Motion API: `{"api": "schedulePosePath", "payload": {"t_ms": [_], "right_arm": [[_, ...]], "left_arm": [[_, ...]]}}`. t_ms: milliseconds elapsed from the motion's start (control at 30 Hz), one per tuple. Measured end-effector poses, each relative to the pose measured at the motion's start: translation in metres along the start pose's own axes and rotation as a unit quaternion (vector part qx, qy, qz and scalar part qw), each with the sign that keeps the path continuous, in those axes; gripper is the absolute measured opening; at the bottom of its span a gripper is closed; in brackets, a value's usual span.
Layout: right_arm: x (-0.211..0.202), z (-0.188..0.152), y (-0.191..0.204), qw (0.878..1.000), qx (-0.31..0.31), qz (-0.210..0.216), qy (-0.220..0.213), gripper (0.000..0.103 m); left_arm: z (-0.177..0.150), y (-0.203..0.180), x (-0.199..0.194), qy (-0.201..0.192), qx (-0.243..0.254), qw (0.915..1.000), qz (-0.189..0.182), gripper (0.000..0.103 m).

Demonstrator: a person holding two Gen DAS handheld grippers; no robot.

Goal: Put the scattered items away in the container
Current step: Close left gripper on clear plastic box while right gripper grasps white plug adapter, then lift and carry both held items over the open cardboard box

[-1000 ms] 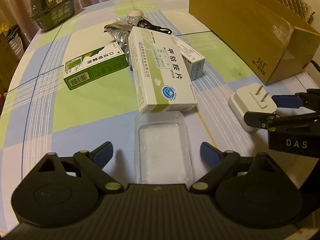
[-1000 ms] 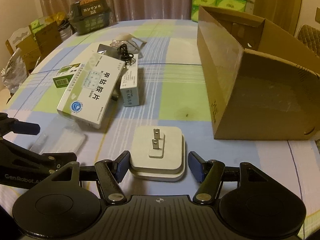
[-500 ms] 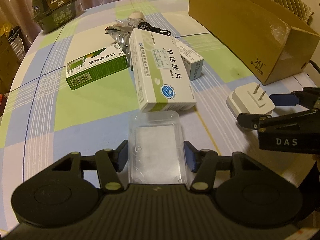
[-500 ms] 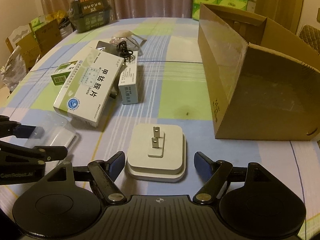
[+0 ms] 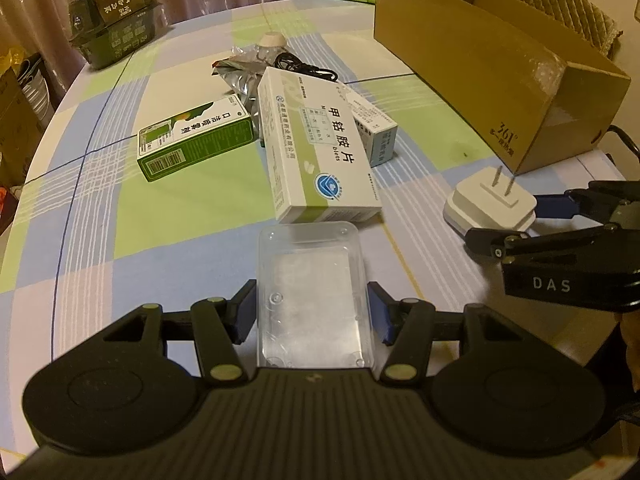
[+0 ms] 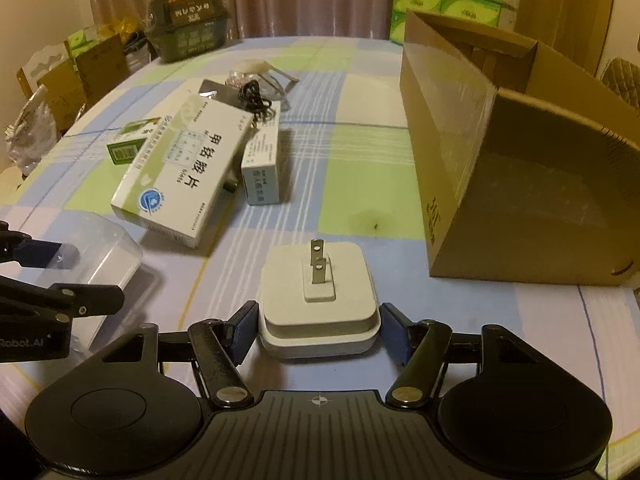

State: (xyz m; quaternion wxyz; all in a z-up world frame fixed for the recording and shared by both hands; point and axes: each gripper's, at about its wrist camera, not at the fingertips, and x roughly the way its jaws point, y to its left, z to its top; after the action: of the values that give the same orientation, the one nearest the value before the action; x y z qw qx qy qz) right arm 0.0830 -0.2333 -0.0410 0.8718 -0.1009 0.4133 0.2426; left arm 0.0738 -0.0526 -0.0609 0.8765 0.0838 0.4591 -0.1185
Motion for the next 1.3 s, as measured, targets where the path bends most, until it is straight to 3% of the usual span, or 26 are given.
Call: {"api": "schedulePosePath", "payload": {"t_ms": [600,1000,1300], "right_arm": [[-0.046,0.017,0.002,0.998,-0.001,0.006,-0.064,0.062],[-0.089,0.048,-0.011,0.989,-0.008,-0.007,-0.146,0.062],[-0.105,0.068,-0.06,0.982,0.013,-0.053,-0.179,0.062]], "left_arm": [[0.008,-0.006,-0.033,-0.033,-0.012,0.9994,0.003,0.052],[0.05,-0.021,-0.059,-0.084,-0.005,0.9964,-0.005,0.052],[0.098,-0.061,-0.066,-0.117,0.023,0.9922,-0.036,0.052]]}}
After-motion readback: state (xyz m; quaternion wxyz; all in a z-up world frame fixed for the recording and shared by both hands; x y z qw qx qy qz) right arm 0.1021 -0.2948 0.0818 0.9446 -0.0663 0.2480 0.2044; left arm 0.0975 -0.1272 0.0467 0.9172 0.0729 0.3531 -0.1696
